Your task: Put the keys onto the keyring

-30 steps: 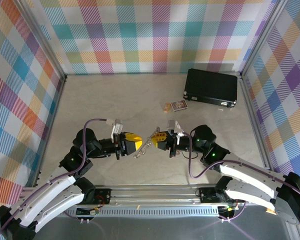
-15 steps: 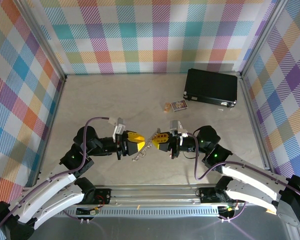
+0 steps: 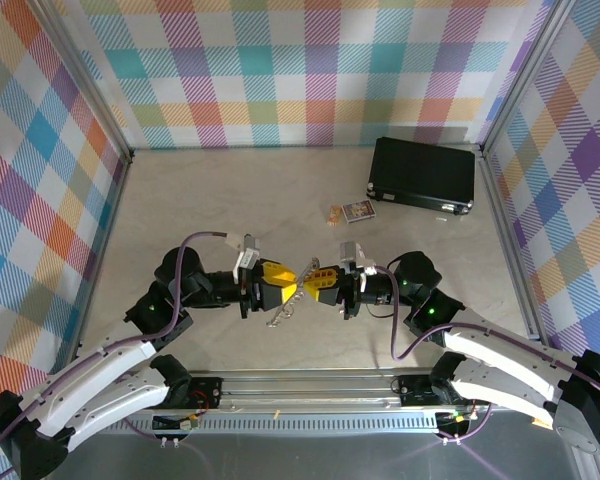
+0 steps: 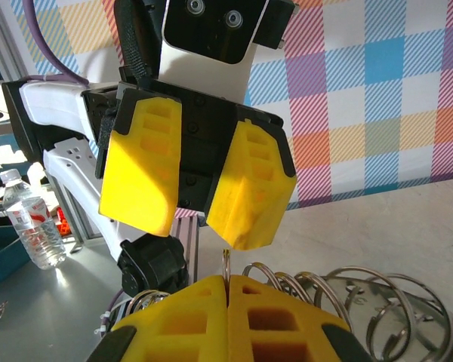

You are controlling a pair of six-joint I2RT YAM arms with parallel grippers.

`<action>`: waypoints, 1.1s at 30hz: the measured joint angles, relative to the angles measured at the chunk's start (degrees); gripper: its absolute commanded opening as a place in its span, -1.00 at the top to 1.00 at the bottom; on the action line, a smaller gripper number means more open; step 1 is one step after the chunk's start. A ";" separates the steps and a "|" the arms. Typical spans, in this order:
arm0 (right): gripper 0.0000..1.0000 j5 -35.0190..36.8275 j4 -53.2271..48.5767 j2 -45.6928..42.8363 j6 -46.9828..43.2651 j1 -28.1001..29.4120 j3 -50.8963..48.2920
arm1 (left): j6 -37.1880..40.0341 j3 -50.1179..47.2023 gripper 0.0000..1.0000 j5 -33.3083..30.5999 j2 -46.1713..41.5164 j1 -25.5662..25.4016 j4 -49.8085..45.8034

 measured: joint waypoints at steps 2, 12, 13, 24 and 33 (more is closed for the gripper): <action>1.00 0.02 0.00 -0.15 0.00 0.00 0.00 | 0.42 0.04 0.33 0.02 0.31 -0.04 -0.02; 1.00 0.04 0.02 -0.22 0.09 0.00 0.00 | 1.77 0.04 0.46 -0.09 0.42 -0.37 -0.76; 1.00 0.04 0.02 -0.22 0.20 0.00 0.00 | 1.81 0.04 0.47 -0.09 0.48 -0.37 -0.76; 1.00 0.02 0.02 -0.20 0.44 0.00 0.00 | 2.78 0.04 0.59 -0.20 1.01 -0.42 -0.83; 1.00 0.09 0.22 0.28 0.98 -0.07 0.00 | 3.61 0.48 0.88 -0.37 1.77 -0.42 -1.20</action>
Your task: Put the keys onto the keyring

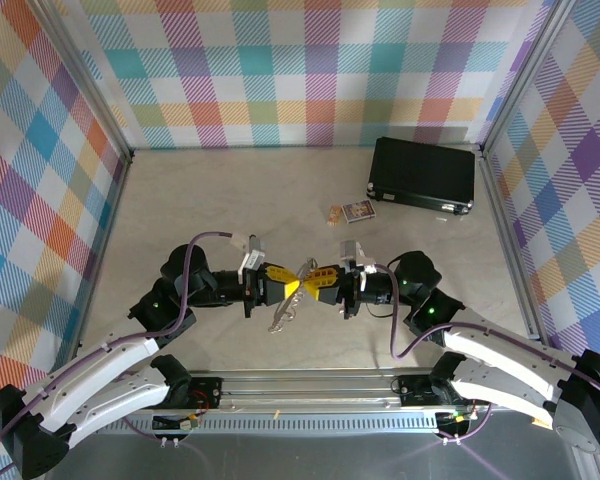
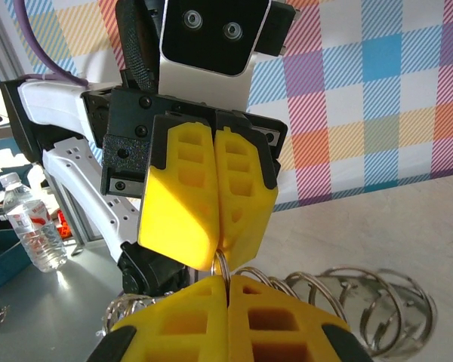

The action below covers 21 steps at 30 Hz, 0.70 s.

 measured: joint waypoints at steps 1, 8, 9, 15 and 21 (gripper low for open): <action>1.00 -0.02 0.11 0.00 0.15 -0.04 0.00 | 0.11 0.13 0.93 0.00 0.02 0.00 -0.13; 1.00 -0.02 0.57 0.70 0.33 -0.04 0.22 | 1.51 1.05 1.00 -0.39 0.02 0.00 -2.01; 1.00 0.02 0.07 0.68 0.31 -0.04 0.46 | 2.03 1.33 1.00 -0.74 0.02 0.00 -2.58; 0.55 1.33 -5.16 -1.79 -1.27 0.07 1.18 | 4.94 2.60 1.00 -3.56 0.02 -0.44 -5.79; 0.10 3.06 -10.29 -5.49 -3.28 0.07 1.46 | 6.03 3.17 1.00 -9.09 0.04 -0.52 -7.58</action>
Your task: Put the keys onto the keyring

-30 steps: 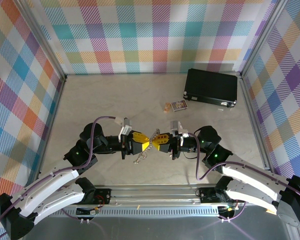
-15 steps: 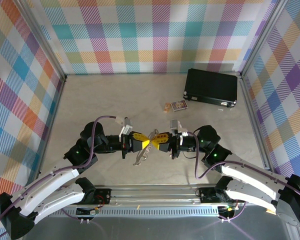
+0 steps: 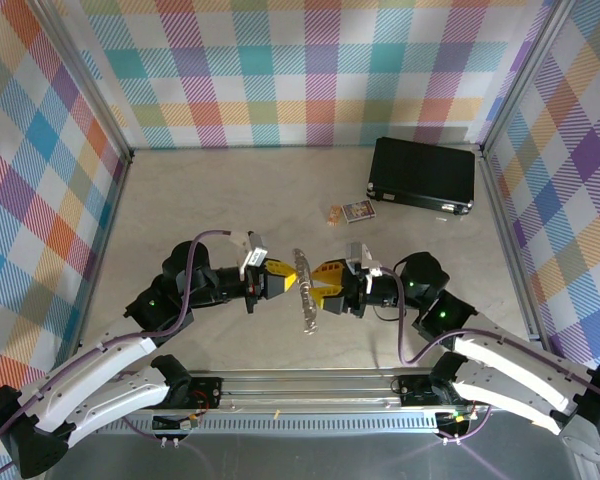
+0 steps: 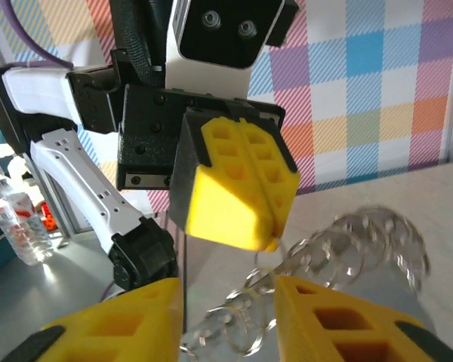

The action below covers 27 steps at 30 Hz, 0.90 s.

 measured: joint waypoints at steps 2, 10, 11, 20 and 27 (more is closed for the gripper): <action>0.03 0.87 -1.09 -0.52 0.07 0.00 0.00 | 0.00 0.17 1.00 -2.08 -0.02 0.00 -0.24; -0.15 5.77 -4.31 -0.87 0.35 0.00 -0.04 | -0.02 1.38 1.00 -9.60 -0.35 0.00 -2.10; -0.17 6.23 -4.59 -0.72 0.31 0.00 -0.04 | -0.02 1.75 1.00 -10.40 -0.33 0.00 -2.54; -0.24 9.46 -7.96 2.08 -0.57 0.00 0.28 | 0.66 7.30 1.00 -18.95 2.86 0.00 -10.45; -0.15 9.27 -13.70 2.12 -3.30 0.00 3.87 | 3.91 13.75 1.00 -20.61 8.63 -0.09 -20.96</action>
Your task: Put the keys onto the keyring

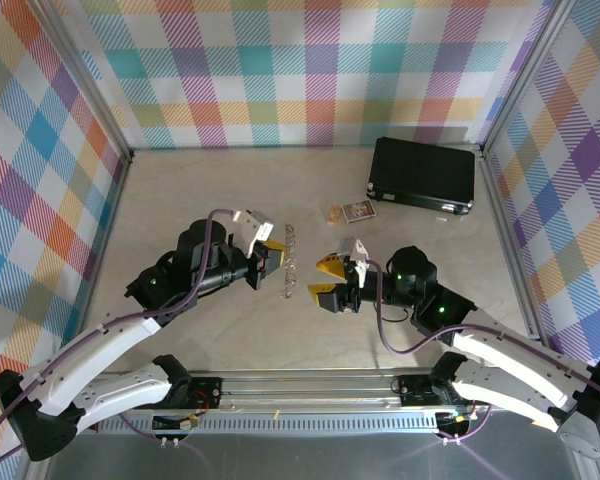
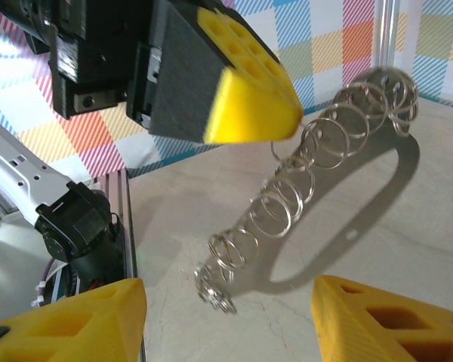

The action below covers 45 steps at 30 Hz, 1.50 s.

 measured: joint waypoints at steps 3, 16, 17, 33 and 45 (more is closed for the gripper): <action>-0.10 -0.79 -3.21 0.00 -1.40 0.00 2.36 | 1.64 2.16 1.00 0.04 1.79 -0.07 -4.09; 0.21 -10.32 -11.17 -0.24 -5.25 -0.11 6.12 | 10.71 10.08 1.00 7.06 5.57 -4.72 -16.39; 0.24 -11.10 -11.43 -0.50 -5.64 -0.11 6.12 | 11.41 10.47 1.00 7.48 5.77 -5.01 -16.76; 0.49 -15.78 -15.56 -1.60 -8.20 -0.11 6.75 | 21.00 15.26 1.00 9.49 8.39 -10.51 -24.00; 0.71 -17.14 -15.28 -0.72 -8.17 -0.11 6.78 | 22.84 15.61 1.00 8.92 8.68 -13.14 -25.16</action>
